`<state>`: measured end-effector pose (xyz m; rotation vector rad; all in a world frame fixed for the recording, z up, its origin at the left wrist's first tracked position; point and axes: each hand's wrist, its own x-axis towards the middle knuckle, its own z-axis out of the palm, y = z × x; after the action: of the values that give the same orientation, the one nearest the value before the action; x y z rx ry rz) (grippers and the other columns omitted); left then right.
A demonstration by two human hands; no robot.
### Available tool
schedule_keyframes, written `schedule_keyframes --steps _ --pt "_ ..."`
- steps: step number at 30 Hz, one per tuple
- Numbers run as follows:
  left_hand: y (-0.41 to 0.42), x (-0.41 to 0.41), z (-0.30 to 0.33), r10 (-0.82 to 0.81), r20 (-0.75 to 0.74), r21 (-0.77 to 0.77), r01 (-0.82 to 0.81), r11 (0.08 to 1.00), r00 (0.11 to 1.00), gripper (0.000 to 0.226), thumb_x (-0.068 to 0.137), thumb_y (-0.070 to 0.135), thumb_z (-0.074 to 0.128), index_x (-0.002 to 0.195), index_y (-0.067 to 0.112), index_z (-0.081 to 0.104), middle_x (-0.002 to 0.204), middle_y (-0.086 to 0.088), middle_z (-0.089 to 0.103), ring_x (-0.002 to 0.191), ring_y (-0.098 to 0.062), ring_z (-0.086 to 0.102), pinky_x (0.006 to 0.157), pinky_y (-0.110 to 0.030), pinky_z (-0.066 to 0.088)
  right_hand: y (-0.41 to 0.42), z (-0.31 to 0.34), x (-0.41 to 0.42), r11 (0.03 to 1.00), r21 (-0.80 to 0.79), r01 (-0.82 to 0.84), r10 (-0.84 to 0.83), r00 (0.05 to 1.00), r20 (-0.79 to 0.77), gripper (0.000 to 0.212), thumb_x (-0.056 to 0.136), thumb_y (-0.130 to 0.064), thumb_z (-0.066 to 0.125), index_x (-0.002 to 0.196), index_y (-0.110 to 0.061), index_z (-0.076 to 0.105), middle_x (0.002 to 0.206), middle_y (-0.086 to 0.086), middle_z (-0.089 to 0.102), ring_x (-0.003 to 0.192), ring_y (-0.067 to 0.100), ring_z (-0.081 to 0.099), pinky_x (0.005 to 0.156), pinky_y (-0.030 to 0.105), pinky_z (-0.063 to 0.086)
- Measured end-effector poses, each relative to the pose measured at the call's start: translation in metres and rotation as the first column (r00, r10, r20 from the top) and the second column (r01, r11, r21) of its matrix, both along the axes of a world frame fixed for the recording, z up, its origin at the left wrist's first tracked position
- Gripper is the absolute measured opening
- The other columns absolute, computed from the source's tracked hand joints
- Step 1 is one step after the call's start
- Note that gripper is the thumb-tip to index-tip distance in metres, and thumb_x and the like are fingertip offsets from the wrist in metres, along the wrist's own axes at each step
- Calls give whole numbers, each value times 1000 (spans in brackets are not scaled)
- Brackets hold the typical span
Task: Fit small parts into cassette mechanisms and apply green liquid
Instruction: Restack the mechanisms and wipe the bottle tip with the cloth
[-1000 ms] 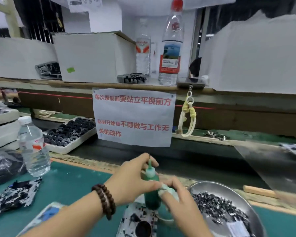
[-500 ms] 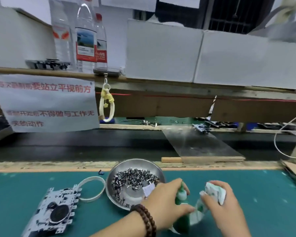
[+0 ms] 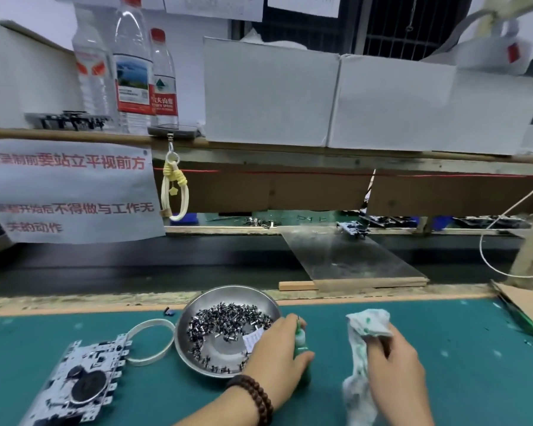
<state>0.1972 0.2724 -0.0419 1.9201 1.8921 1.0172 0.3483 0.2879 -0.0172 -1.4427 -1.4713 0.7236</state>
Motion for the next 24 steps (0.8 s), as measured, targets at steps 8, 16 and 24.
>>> schedule_keyframes --steps 8,16,24 --pt "32 12 -5 -51 -36 -95 48 994 998 41 88 15 57 126 16 41 127 0 50 116 -14 49 100 -27 38 11 3 -27 989 -39 -141 145 979 142 18 96 -11 41 89 -19 56 80 2 58 82 23 51 64 29 31" --pt "27 -3 -6 -61 117 -65 69 996 991 52 85 13 60 132 17 37 128 -1 49 115 -12 49 101 -28 39 2 17 -36 986 0 -167 167 986 27 21 97 -9 39 90 -26 50 74 -14 53 70 7 47 54 22 28" --pt "-25 -33 4 -37 238 -76 57 996 971 60 88 12 57 139 28 31 127 9 49 114 -1 48 98 -18 39 -32 37 -70 985 41 -170 174 973 -155 32 96 -3 38 118 -17 56 76 -14 52 75 17 47 61 25 23"
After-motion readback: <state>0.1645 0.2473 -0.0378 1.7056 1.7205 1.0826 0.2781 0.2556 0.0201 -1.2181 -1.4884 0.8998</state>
